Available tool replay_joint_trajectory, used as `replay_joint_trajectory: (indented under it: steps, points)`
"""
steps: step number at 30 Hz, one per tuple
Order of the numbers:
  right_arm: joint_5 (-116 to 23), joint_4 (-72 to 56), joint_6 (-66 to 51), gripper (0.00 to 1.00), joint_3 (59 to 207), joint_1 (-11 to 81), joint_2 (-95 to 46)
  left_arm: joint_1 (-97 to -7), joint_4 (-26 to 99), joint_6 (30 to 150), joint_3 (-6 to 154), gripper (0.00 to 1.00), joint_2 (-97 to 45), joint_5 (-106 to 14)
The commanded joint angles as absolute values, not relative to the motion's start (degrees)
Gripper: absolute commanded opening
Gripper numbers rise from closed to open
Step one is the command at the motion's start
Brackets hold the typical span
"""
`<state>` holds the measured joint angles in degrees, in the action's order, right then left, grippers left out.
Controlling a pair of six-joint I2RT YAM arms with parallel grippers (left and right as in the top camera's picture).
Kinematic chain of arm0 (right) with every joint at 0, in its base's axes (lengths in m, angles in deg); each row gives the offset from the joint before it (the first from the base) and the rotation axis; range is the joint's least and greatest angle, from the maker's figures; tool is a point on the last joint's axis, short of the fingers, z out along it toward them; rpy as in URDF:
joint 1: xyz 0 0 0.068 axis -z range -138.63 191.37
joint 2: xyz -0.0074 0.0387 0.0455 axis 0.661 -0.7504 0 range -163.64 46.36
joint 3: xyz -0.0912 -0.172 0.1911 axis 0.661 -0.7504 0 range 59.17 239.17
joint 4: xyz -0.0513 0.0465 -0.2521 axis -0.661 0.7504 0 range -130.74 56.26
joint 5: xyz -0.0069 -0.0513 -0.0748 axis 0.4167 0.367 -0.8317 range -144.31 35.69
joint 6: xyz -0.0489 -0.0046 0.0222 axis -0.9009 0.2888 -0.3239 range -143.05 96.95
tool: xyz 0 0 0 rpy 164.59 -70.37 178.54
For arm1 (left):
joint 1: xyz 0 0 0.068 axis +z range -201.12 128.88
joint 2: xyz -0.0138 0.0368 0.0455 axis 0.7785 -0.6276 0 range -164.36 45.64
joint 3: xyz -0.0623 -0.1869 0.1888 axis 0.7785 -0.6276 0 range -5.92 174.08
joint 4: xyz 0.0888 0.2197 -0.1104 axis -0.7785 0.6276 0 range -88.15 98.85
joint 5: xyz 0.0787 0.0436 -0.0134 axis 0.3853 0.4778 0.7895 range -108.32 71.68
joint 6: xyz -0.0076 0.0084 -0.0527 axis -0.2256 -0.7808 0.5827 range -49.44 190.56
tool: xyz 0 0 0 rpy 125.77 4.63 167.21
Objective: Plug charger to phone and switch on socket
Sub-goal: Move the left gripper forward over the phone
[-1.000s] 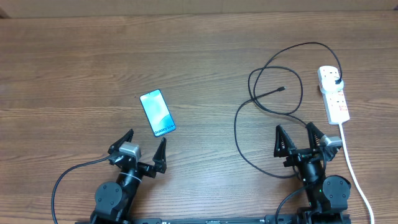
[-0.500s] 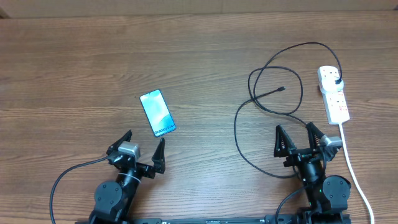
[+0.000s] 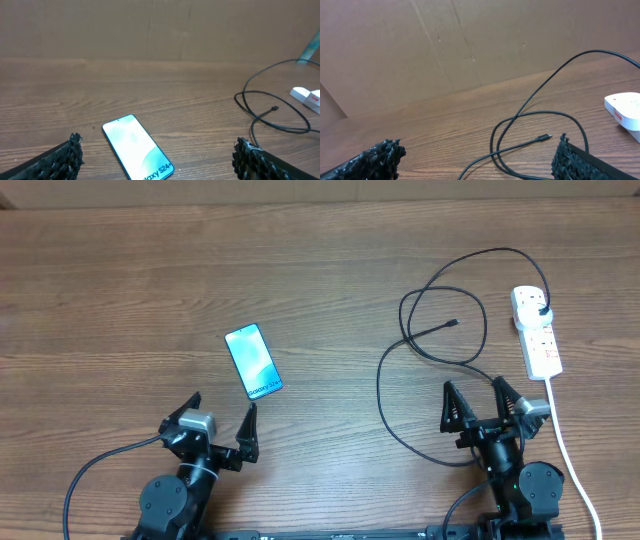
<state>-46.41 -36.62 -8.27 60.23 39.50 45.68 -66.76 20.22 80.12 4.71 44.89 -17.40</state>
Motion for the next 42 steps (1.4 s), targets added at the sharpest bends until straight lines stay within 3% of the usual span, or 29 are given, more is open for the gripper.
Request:
replay_joint_trajectory:
  steps: [1, 8, 26, 42]
  points:
    - [-46.8, -36.8, -8.1, 1.0, 59.6, 39.5, 46.2, -66.5, 20.3, 81.6, 6.6, 1.0, 45.3, -16.4]
    - [-46.8, -36.8, -8.1, 1.0, 59.6, 39.5, 46.2, -66.5, 20.3, 82.6, 7.9, 1.0, 44.4, -15.8]
    - [-46.8, -36.8, -8.1, 1.0, 59.6, 39.5, 46.2, -66.5, 20.5, 82.4, 20.9, 1.0, 22.5, -15.3]
    - [-46.8, -36.8, -8.1, 1.0, 59.6, 39.5, 46.2, -66.5, 36.5, 82.4, 39.9, 1.0, 4.0, -15.1]
